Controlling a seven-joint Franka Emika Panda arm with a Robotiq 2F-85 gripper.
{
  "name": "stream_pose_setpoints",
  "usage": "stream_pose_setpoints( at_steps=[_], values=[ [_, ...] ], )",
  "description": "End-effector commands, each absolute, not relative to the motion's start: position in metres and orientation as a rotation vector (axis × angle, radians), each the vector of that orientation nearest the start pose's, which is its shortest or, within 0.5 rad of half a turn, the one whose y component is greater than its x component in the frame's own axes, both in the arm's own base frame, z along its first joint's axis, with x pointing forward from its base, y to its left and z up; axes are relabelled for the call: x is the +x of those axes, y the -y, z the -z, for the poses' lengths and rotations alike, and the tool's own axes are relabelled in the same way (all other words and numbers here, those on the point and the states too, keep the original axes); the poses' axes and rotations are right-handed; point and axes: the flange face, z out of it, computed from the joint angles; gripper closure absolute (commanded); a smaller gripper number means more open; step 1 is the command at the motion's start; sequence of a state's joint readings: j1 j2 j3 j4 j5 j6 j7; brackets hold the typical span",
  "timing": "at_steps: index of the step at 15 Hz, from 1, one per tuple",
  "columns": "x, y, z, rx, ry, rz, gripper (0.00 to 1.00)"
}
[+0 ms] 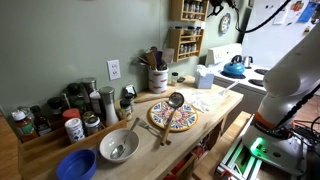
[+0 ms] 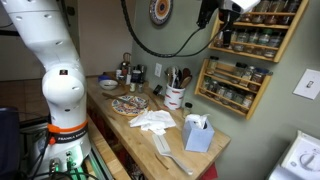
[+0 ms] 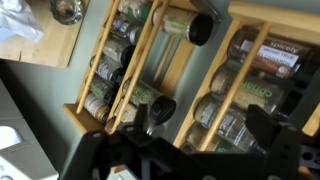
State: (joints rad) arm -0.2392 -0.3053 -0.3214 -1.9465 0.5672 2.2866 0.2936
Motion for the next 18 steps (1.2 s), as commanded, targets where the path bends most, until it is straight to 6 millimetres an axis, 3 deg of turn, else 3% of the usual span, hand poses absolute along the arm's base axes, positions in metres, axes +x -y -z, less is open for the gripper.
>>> stream_pose_setpoints(
  at_steps=[1, 11, 18],
  values=[
    [0.441, 0.294, -0.687, -1.939, -1.375, 0.963, 0.00],
    [0.471, 0.282, -0.690, -1.723, -1.444, 1.001, 0.00],
    [0.483, 0.283, -0.679, -1.672, -1.486, 0.984, 0.00]
  ],
)
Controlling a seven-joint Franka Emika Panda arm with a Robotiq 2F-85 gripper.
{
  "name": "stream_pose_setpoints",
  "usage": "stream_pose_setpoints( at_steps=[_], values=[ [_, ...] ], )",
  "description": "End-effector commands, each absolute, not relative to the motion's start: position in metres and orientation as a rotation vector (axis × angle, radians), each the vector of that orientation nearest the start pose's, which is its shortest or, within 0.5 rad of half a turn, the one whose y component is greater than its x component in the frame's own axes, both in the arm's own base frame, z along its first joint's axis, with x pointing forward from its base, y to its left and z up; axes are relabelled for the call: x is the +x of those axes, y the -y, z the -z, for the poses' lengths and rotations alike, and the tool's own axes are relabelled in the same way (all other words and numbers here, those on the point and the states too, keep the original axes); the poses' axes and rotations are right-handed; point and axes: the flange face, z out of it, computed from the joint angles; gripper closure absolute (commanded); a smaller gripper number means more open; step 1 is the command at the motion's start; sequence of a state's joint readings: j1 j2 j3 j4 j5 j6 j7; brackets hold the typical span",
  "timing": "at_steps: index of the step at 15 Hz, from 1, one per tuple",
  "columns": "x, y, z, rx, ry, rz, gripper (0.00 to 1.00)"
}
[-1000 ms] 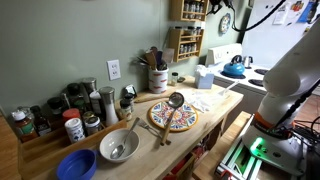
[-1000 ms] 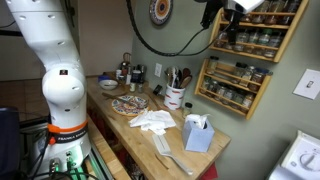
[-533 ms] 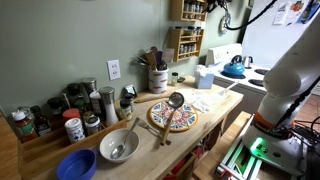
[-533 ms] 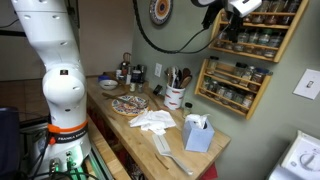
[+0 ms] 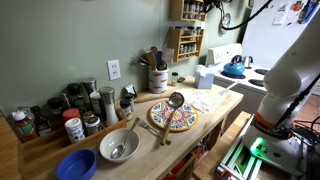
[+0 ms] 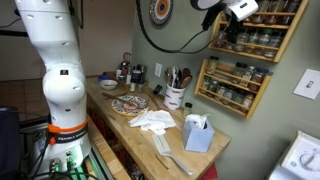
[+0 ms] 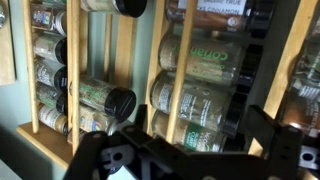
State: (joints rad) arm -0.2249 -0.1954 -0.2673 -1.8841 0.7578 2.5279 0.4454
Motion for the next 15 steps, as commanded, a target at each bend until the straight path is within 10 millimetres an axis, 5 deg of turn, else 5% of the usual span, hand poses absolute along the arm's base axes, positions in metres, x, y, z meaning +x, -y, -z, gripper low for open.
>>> stream_pose_setpoints(
  at_steps=[1, 15],
  values=[
    [0.4840, 0.2833, -0.6773, -1.662, -1.493, 0.979, 0.00],
    [0.4895, 0.2830, -0.6724, -1.541, -1.523, 0.981, 0.00]
  ],
)
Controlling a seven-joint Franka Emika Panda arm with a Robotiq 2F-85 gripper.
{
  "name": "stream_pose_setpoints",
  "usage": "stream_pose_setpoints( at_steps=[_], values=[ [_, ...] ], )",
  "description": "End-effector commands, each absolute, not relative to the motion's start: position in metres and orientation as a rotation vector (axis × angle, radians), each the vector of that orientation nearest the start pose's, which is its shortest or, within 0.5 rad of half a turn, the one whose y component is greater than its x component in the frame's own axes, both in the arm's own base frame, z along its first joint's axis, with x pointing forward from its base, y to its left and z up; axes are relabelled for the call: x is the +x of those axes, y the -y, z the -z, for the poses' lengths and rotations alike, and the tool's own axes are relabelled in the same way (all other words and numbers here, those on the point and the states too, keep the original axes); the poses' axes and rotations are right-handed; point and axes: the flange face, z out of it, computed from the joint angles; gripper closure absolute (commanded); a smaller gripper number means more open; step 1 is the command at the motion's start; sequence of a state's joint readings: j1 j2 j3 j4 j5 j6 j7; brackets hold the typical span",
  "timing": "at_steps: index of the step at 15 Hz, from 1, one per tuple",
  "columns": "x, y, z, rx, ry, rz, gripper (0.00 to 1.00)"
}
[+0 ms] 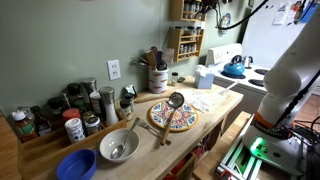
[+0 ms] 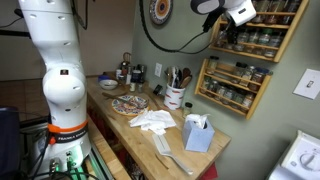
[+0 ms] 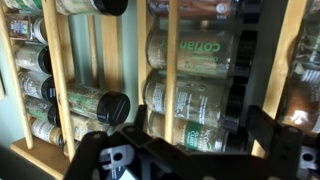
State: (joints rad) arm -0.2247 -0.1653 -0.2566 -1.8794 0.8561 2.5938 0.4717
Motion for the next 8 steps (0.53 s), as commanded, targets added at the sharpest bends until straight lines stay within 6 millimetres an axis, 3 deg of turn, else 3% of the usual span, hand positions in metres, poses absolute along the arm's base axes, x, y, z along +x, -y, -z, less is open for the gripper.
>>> stream_pose_setpoints(
  at_steps=[1, 8],
  values=[
    [0.491, 0.283, -0.672, -1.537, -1.531, 0.990, 0.00],
    [0.501, 0.275, -0.667, -1.525, -1.548, 1.007, 0.00]
  ],
)
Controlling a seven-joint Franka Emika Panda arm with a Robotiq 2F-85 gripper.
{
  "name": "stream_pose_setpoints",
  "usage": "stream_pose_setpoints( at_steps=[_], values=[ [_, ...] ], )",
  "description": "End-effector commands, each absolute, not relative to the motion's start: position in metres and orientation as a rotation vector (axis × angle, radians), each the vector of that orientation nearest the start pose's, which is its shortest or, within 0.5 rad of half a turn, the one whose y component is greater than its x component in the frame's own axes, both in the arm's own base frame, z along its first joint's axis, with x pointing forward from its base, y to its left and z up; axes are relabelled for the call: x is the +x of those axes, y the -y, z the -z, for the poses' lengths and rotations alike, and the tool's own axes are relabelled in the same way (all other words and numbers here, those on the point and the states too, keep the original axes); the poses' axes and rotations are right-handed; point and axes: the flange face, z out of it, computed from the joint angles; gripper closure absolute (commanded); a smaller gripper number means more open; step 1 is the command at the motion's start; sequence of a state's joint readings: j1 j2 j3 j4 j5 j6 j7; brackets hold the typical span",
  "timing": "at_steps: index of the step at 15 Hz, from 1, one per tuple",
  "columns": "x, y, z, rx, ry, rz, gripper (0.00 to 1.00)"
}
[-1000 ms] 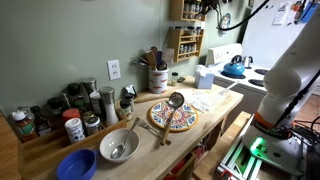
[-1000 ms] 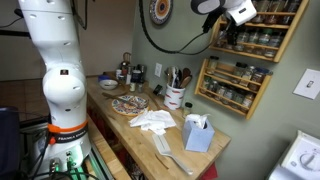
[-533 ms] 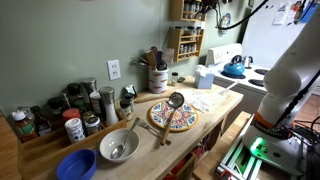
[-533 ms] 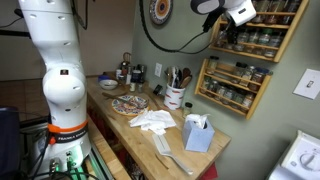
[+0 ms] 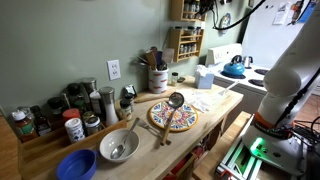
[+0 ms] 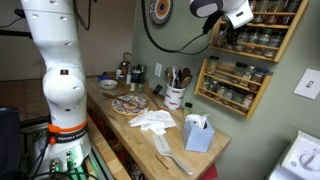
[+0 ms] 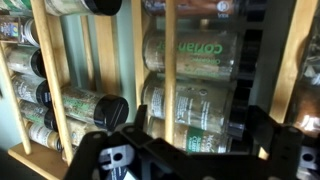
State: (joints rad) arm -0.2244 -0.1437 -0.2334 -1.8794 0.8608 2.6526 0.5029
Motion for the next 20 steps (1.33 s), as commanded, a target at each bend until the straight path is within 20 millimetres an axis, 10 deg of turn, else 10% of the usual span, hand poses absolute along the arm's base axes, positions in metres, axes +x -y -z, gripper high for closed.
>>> stream_pose_setpoints(
  at_steps=[1, 20],
  values=[
    [0.500, 0.274, -0.666, -1.536, -1.548, 1.007, 0.00],
    [0.457, 0.270, -0.644, -1.639, -1.560, 0.924, 0.00]
  ],
)
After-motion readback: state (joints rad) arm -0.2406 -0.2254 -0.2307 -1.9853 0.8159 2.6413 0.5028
